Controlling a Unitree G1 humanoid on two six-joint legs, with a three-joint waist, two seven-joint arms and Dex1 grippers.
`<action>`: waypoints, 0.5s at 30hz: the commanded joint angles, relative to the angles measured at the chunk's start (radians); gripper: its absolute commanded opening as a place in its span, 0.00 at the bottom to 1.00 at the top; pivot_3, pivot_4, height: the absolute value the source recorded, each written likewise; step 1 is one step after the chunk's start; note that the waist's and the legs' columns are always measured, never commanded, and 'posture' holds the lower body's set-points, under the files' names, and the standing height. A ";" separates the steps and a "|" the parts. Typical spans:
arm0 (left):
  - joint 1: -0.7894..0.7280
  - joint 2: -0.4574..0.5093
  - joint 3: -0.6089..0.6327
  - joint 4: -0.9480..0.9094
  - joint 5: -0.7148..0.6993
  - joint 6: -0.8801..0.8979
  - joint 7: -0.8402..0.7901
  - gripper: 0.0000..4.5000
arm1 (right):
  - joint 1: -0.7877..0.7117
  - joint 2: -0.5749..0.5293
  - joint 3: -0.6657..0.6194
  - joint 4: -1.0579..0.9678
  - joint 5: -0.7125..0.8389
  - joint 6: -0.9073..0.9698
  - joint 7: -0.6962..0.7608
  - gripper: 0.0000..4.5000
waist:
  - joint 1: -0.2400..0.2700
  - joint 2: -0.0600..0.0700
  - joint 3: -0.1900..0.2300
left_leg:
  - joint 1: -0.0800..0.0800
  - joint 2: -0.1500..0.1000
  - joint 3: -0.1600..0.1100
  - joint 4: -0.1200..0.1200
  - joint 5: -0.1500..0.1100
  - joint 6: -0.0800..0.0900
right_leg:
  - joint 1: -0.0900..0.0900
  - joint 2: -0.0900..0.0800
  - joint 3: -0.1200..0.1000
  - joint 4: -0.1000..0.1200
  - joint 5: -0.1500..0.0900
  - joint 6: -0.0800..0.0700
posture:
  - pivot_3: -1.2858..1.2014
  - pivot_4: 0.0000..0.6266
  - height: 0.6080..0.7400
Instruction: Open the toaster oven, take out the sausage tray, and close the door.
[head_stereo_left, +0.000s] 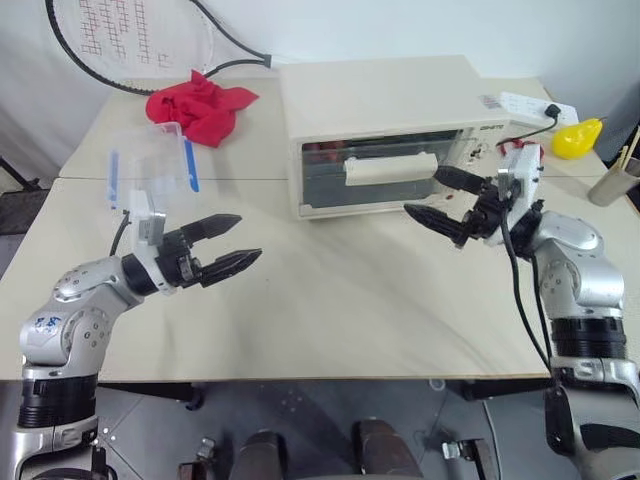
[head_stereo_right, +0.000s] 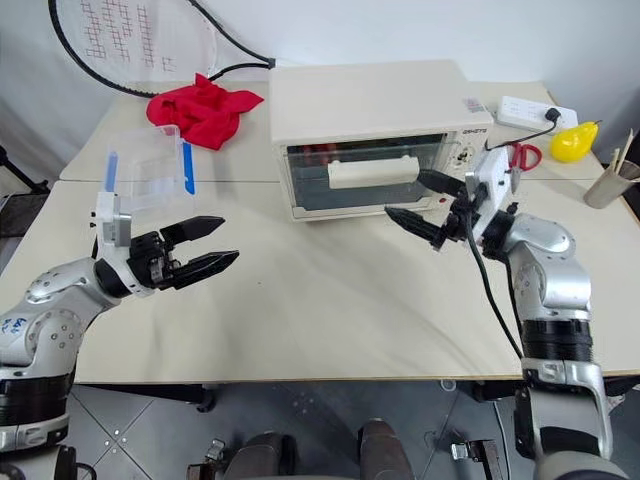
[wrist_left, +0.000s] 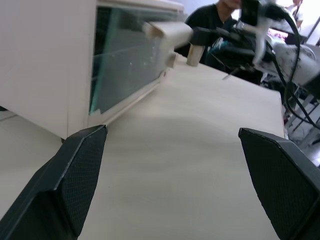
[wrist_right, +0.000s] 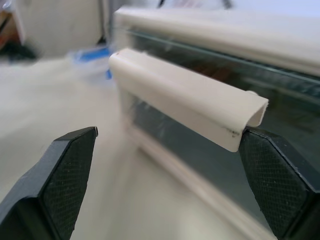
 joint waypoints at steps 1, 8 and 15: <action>-0.085 -0.021 0.015 0.047 -0.034 0.005 -0.009 0.90 | 0.052 -0.030 0.044 -0.076 -0.043 -0.120 0.090 1.00 | -0.002 0.000 0.000 | 0.000 0.000 0.000 0.000 0.000 0.000 | 0.000 0.000 0.000 0.000 0.000 0.000 | 0.52 0.24 1.00; -0.239 -0.109 -0.099 0.156 0.063 -0.064 -0.038 0.50 | 0.047 -0.026 0.035 -0.027 -0.084 -0.216 0.077 1.00 | -0.012 0.000 0.000 | 0.000 -0.002 0.000 0.001 0.000 0.000 | 0.000 0.000 0.000 0.001 0.000 0.000 | 0.52 0.24 1.00; -0.382 -0.248 -0.190 0.345 0.196 -0.196 -0.028 0.06 | 0.057 -0.027 0.041 -0.022 -0.092 -0.239 0.077 1.00 | -0.011 0.000 0.001 | 0.000 -0.003 0.000 0.002 0.000 0.000 | 0.000 0.000 0.000 0.001 0.000 0.000 | 0.52 0.24 1.00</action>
